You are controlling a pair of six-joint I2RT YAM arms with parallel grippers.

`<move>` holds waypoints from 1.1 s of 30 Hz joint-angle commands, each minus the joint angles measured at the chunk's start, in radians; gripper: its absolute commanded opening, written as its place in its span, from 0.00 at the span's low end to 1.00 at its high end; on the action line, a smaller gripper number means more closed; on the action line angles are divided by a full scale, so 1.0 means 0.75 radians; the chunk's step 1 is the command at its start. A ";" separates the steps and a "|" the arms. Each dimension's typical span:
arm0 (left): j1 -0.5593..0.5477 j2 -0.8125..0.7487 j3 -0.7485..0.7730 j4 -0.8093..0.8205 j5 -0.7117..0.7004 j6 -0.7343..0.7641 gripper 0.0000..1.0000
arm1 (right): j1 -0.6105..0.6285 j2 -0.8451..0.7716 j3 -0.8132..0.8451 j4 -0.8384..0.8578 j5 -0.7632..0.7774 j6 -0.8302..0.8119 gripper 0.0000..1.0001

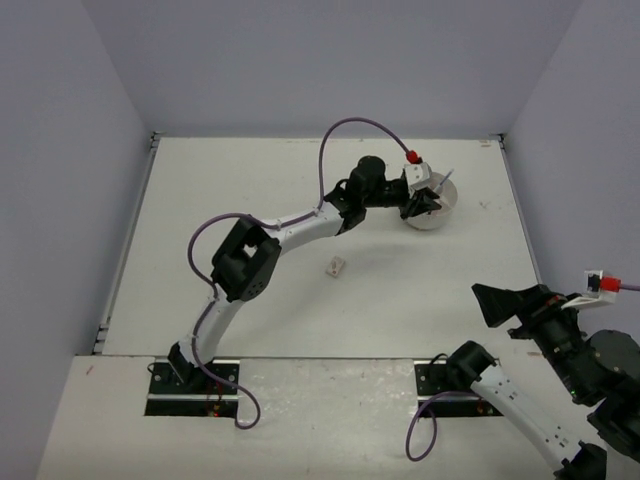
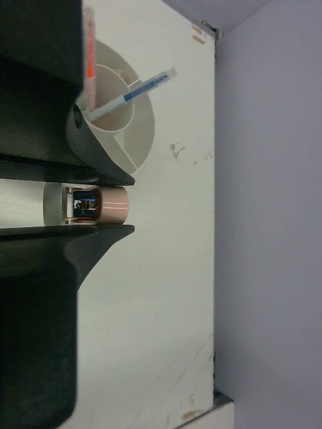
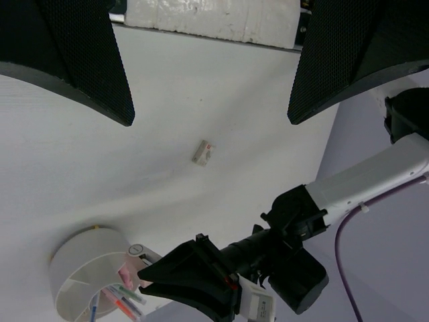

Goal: Sort the stationery into containers
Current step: Place the stationery in the storage box.

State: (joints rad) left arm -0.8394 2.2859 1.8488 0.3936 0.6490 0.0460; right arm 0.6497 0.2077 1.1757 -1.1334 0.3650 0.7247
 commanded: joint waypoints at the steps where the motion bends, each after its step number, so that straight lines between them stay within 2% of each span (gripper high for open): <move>1: 0.001 0.098 0.154 0.154 0.061 0.203 0.00 | 0.001 0.007 0.050 -0.113 0.057 -0.050 0.99; 6: 0.000 0.227 0.273 0.122 -0.007 0.292 0.00 | 0.001 -0.011 0.054 -0.110 0.035 -0.073 0.99; 11: -0.001 0.273 0.298 0.177 -0.060 0.339 0.00 | 0.001 0.018 0.038 -0.105 0.049 -0.111 0.99; 17: -0.002 0.357 0.383 0.131 -0.080 0.380 0.00 | 0.001 0.024 0.036 -0.094 0.074 -0.131 0.99; 22: -0.007 0.387 0.379 0.118 -0.093 0.395 0.00 | 0.001 0.016 0.050 -0.092 0.066 -0.134 0.99; 23: -0.007 0.389 0.377 0.115 -0.092 0.393 0.04 | 0.001 0.016 0.049 -0.092 0.066 -0.134 0.99; 25: -0.008 0.388 0.371 0.105 -0.094 0.388 0.21 | 0.001 0.016 0.046 -0.092 0.063 -0.134 0.99; 27: -0.013 0.379 0.362 0.095 -0.096 0.391 0.31 | 0.001 0.021 0.042 -0.089 0.060 -0.134 0.99; 30: -0.020 0.331 0.309 0.099 -0.126 0.384 0.51 | 0.001 0.033 0.030 -0.071 0.023 -0.140 0.99; 33: -0.028 0.229 0.223 0.129 -0.160 0.362 0.65 | 0.001 0.040 0.011 -0.057 0.001 -0.140 0.99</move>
State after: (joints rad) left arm -0.8472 2.5732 2.0743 0.4366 0.5734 0.3072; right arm 0.6498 0.2083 1.1949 -1.2031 0.3944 0.6353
